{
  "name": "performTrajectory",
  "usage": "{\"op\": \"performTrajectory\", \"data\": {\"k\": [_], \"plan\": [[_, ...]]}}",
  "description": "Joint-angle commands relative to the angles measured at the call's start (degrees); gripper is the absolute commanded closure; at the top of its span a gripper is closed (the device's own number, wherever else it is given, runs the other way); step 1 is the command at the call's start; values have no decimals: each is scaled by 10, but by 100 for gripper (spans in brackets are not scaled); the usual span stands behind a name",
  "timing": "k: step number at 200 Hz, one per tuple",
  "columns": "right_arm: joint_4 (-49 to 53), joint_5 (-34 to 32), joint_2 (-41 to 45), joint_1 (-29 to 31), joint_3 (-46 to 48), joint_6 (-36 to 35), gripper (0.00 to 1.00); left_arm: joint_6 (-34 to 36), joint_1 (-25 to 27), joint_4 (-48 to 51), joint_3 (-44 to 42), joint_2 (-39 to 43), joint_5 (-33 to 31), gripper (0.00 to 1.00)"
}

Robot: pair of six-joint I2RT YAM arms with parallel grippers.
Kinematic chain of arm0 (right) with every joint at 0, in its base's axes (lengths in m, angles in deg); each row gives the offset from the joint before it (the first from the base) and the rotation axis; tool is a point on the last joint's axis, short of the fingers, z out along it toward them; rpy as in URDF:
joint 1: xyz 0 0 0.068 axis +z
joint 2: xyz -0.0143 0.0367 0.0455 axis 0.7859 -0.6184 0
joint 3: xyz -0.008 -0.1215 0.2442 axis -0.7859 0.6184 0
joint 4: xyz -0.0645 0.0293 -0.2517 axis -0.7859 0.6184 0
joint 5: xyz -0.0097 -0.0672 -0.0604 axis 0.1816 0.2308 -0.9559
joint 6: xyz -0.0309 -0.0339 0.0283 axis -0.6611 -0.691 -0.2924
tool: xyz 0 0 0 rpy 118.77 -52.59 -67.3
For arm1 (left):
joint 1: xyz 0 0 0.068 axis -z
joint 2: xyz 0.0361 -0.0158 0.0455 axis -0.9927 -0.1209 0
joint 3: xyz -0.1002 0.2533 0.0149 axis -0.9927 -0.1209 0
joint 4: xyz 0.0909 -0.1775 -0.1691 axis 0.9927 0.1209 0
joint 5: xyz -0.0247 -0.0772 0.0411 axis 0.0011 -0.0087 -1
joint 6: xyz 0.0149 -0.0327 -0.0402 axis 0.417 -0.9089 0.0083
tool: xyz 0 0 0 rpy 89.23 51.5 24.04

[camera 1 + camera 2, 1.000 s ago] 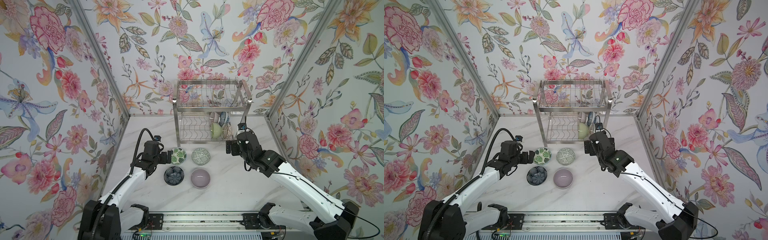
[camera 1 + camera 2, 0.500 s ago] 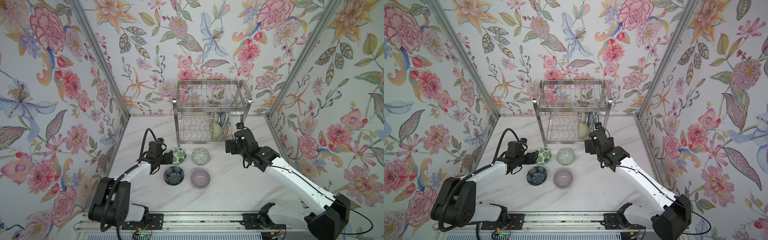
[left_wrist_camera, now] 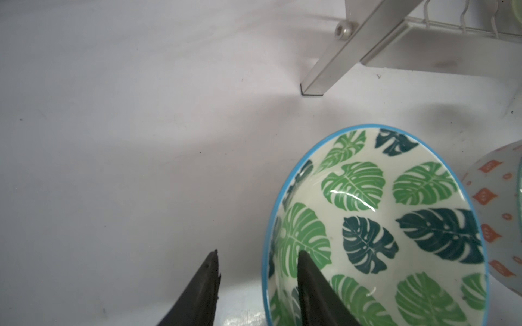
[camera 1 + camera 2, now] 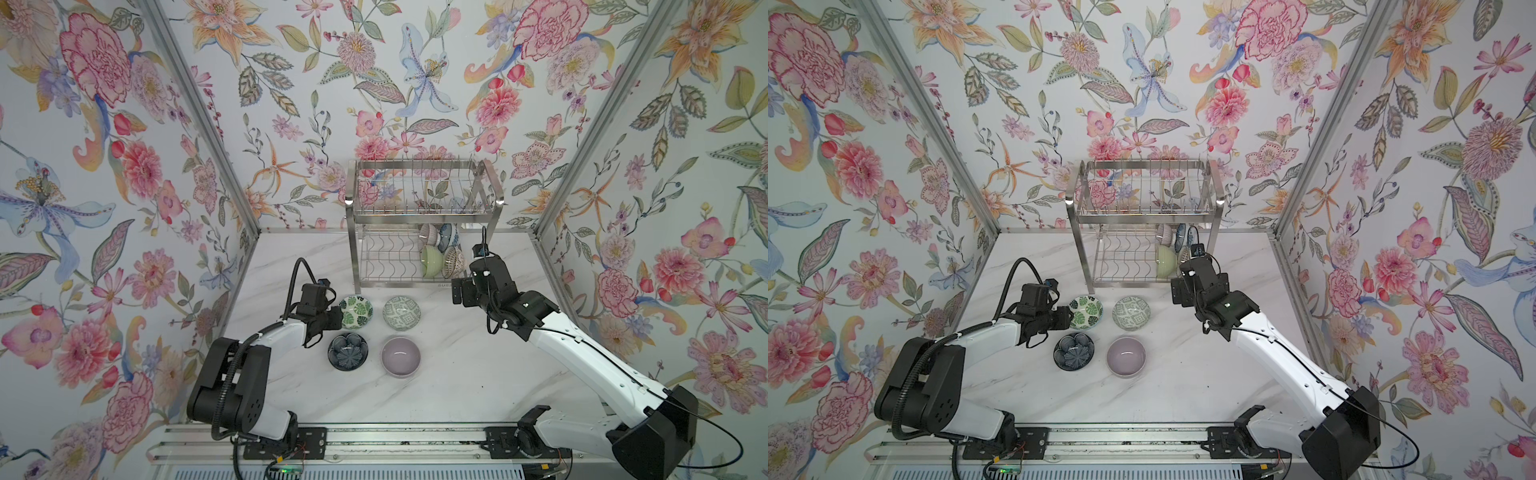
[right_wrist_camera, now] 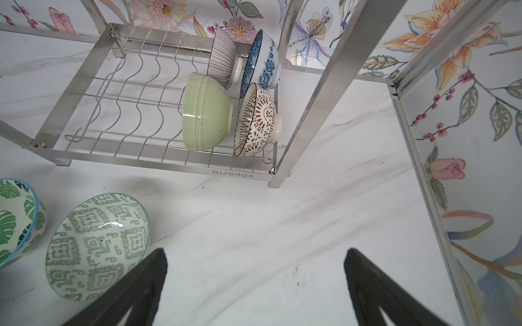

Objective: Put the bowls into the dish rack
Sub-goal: 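Lower the left gripper onto the green-leaf bowl rim and close it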

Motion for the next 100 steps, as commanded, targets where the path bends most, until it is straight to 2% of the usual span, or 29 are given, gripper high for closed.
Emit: {"op": "performTrajectory", "data": {"k": [1, 50, 93, 100], "plan": [[-10, 7, -5, -4, 1, -7, 1, -6, -3, -13, 22, -12, 13, 61], [-15, 12, -6, -8, 4, -9, 1, -6, -4, -12, 37, -30, 11, 78], [-15, 14, 1, -11, 10, -10, 1, -4, -3, -5, 41, -27, -3, 100], [-15, 13, 3, -12, 11, -10, 1, -3, -3, -2, 43, -25, -8, 100]]}}
